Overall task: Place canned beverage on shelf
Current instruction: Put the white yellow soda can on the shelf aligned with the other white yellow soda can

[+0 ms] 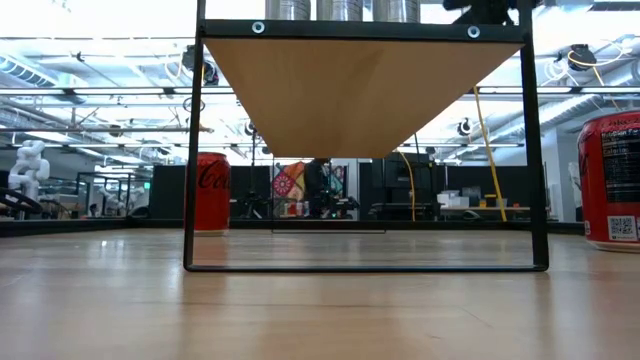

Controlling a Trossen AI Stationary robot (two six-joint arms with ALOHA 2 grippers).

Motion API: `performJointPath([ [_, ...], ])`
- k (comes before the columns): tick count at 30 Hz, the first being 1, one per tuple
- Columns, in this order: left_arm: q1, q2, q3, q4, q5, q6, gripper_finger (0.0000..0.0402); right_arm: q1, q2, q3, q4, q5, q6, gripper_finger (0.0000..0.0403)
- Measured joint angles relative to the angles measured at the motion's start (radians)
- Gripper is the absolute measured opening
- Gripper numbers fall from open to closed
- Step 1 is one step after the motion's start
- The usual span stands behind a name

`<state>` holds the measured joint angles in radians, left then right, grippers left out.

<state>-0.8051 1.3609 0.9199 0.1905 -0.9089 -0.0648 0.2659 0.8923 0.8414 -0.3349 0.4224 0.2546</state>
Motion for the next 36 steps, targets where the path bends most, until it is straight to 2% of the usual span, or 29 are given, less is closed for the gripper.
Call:
performJointPath([
  [7,0.003,0.0,0.0,0.009,-0.001,0.018,0.0384,0.01,0.071,-0.081,0.056,0.004,0.026,0.0205],
  [12,0.008,0.0,0.0,0.012,-0.004,0.017,0.0384,0.01,0.125,-0.104,0.1,0.055,0.022,0.0143],
  [17,0.014,0.0,0.0,0.013,-0.005,0.01,0.0384,0.009,0.152,-0.105,0.1,0.104,0.014,0.0103],
  [24,0.027,0.0,0.0,0.012,-0.005,0.002,0.0384,0.009,0.154,-0.105,0.14,0.108,-0.009,0.0075],
  [36,0.032,0.0,0.0,0.009,-0.004,0.001,0.0384,-0.008,0.154,-0.105,0.16,0.106,-0.032,0.0072],
])
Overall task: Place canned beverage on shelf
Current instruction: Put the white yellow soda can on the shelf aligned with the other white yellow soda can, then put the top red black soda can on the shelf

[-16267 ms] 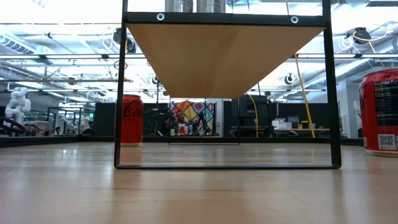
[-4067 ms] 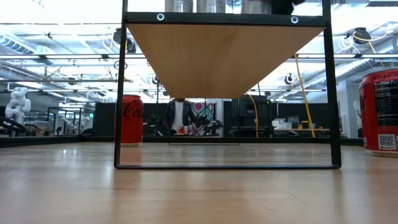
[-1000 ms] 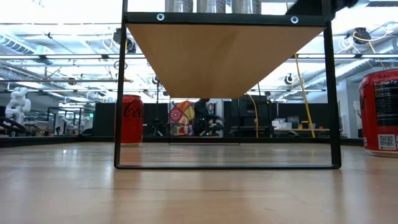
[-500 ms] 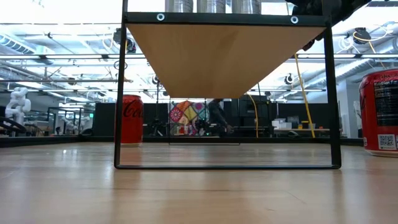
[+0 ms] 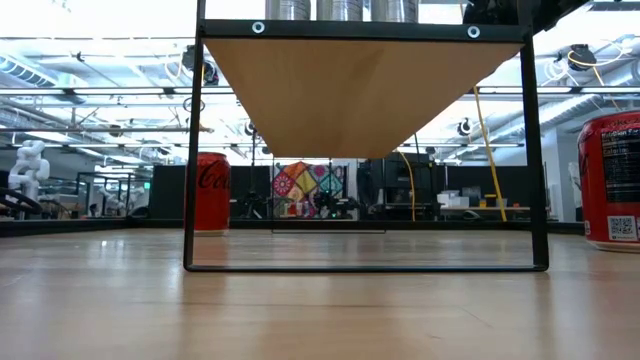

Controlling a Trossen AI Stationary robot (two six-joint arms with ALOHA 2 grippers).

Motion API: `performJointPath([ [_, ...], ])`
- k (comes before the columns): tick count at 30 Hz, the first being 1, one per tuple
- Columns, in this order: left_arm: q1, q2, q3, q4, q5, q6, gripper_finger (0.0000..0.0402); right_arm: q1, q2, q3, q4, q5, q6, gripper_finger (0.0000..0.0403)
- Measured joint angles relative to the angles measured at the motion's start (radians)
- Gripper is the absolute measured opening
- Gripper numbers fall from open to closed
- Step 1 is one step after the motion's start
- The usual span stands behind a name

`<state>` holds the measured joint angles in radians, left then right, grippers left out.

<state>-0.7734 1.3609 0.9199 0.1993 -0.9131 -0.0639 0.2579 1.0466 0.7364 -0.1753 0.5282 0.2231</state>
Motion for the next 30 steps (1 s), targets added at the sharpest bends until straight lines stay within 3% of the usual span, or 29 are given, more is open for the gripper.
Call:
performJointPath([
  [10,0.0,0.0,0.0,-0.003,0.0,0.0,0.0384,-0.01,-0.008,0.0,-0.001,0.0,0.001,0.0072],
  [15,0.0,0.0,0.0,-0.033,0.0,0.0,0.0384,0.023,-0.039,0.0,-0.028,-0.003,0.08,0.0072],
  [22,0.0,-0.007,0.0,-0.092,-0.048,-0.001,0.0384,0.161,-0.042,0.0,-0.061,0.009,0.215,0.0073],
  [30,0.037,-0.125,0.0,-0.279,-0.084,-0.078,0.0364,0.345,-0.045,0.0,-0.063,0.15,0.252,0.0073],
])
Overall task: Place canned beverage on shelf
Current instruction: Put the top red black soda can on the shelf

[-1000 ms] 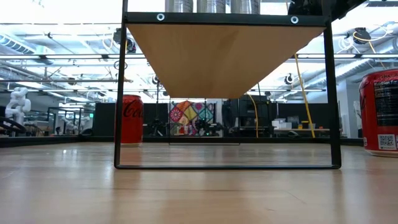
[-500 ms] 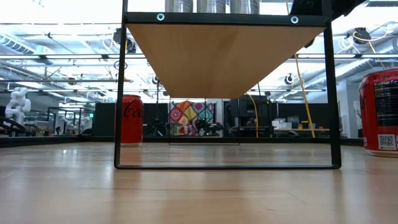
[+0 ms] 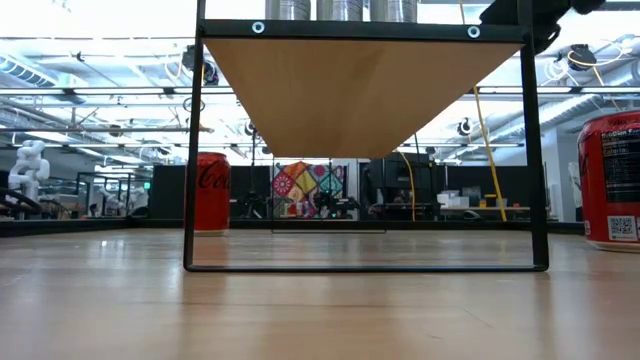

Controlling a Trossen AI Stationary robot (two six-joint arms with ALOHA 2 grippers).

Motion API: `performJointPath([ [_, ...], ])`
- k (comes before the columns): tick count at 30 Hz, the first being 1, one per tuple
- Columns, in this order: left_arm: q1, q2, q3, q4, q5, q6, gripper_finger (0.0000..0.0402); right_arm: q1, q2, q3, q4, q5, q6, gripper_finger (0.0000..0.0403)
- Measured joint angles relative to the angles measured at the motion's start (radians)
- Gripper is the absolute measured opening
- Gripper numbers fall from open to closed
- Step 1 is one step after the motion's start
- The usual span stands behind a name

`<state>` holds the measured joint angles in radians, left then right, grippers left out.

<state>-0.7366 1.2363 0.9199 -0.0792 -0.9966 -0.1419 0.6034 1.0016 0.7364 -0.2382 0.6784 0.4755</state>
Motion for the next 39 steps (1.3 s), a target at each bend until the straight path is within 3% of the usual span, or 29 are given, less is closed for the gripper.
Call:
performJointPath([
  [8,0.186,-0.15,0.0,-0.403,0.031,-0.269,0.0347,0.078,0.0,0.0,0.002,0.033,-0.107,0.0073],
  [14,0.366,-0.159,0.0,-0.672,0.037,-0.491,0.0347,0.1,0.003,0.0,0.002,0.035,-0.095,0.0073],
  [25,0.439,-0.068,0.0,-0.738,0.084,-0.662,0.0347,0.139,0.006,0.001,0.032,0.081,-0.152,0.0073],
  [29,0.536,-0.068,0.0,-0.75,0.22,-0.688,0.0347,0.138,0.006,0.001,0.033,0.081,-0.159,0.0073],
  [36,0.707,-0.061,0.0,-0.744,0.369,-0.595,0.0352,0.138,0.006,0.001,0.04,0.081,-0.134,0.0073],
  [39,0.739,-0.045,0.0,-0.741,0.38,-0.555,0.0369,0.138,0.006,0.001,0.04,0.081,-0.116,0.0073],
])
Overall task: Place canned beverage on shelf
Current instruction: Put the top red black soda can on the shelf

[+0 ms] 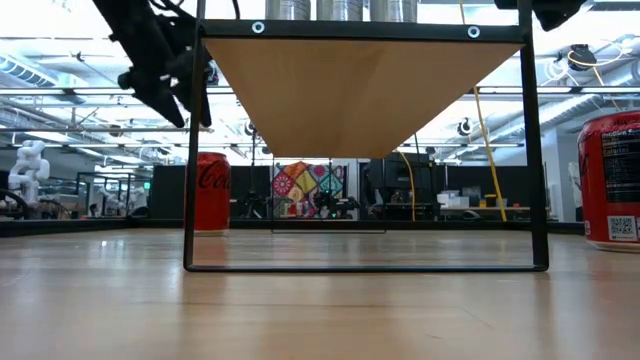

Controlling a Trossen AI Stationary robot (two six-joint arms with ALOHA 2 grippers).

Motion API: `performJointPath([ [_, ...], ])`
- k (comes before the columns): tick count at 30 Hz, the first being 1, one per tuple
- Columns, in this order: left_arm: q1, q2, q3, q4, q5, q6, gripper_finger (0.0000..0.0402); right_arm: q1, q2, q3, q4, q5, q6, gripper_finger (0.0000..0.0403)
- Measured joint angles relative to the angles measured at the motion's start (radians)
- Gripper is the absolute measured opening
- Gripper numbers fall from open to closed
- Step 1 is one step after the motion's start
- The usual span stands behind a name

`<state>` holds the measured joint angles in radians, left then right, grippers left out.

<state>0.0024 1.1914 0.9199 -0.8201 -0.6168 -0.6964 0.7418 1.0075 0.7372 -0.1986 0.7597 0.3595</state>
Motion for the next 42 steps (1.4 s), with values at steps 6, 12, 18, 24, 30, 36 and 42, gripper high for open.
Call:
performJointPath([
  [6,0.048,0.069,0.0,0.001,0.041,0.006,0.0396,0.0,0.017,0.0,0.0,0.003,0.021,0.0073],
  [12,0.086,0.118,0.0,0.007,0.041,0.003,0.04,0.0,0.046,0.0,0.002,0.003,0.021,0.0073],
  [18,0.148,0.126,0.0,0.043,0.101,0.059,0.04,0.0,0.061,0.0,0.007,0.003,0.021,0.0073],
  [24,0.182,0.126,0.0,0.08,0.173,0.111,0.04,0.0,0.061,0.0,0.008,0.003,0.021,0.0073],
  [30,0.192,0.126,-0.008,0.138,0.172,0.131,0.04,0.0,0.061,0.0,0.007,0.022,0.02,0.0073],
  [36,0.208,0.126,-0.055,0.185,0.18,0.127,0.04,-0.001,0.061,0.0,0.007,0.031,0.02,0.0073],
  [42,0.208,0.126,-0.066,0.207,0.167,0.108,0.04,-0.001,0.061,0.0,0.007,0.031,0.018,0.0073],
])
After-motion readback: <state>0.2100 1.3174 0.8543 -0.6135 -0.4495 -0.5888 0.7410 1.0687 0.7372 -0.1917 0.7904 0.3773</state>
